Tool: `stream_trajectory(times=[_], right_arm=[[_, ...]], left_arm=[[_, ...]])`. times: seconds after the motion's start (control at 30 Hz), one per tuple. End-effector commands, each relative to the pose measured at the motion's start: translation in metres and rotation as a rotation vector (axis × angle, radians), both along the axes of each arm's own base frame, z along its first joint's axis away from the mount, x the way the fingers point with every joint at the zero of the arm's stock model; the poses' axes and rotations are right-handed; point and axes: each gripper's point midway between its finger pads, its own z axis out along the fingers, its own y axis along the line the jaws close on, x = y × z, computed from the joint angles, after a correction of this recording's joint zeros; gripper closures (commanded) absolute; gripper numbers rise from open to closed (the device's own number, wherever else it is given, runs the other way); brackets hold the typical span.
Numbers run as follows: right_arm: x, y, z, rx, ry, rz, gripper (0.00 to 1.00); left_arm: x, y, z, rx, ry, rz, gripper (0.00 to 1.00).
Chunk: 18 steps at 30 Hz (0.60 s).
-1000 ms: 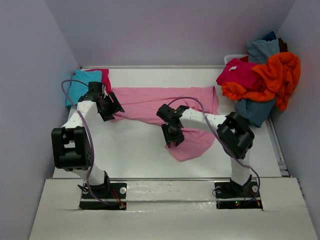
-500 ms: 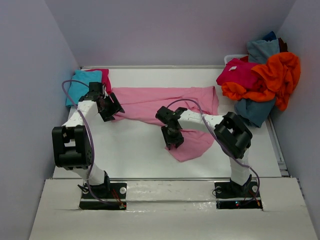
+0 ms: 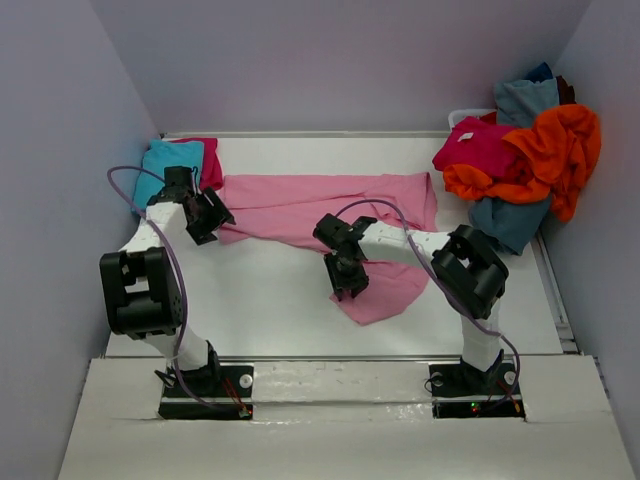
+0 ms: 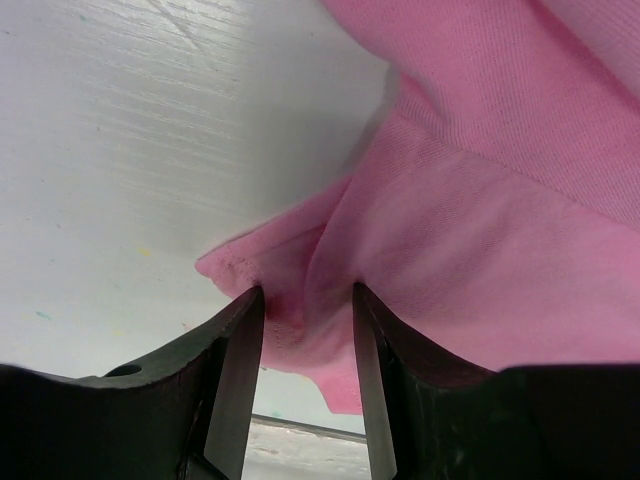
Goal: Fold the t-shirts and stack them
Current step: Smooth out the 1/3-folded T-shirt at the center of the board.
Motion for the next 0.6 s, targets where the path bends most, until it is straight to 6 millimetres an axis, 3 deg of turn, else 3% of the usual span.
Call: stream_trajectory(times=[0.0, 0.23, 0.57], right_arm=[[-0.018, -0.005, -0.018, -0.039, 0.047, 0.017, 0.54], [-0.016, -0.004, -0.019, -0.037, 0.044, 0.035, 0.54], [-0.013, -0.002, -0.019, -0.041, 0.040, 0.053, 0.54]], left_arm=[[0.003, 0.013, -0.005, -0.036, -0.020, 0.048, 0.26], [0.003, -0.001, -0.023, -0.210, -0.040, 0.040, 0.27], [0.003, -0.002, -0.045, -0.229, -0.023, 0.059, 0.28]])
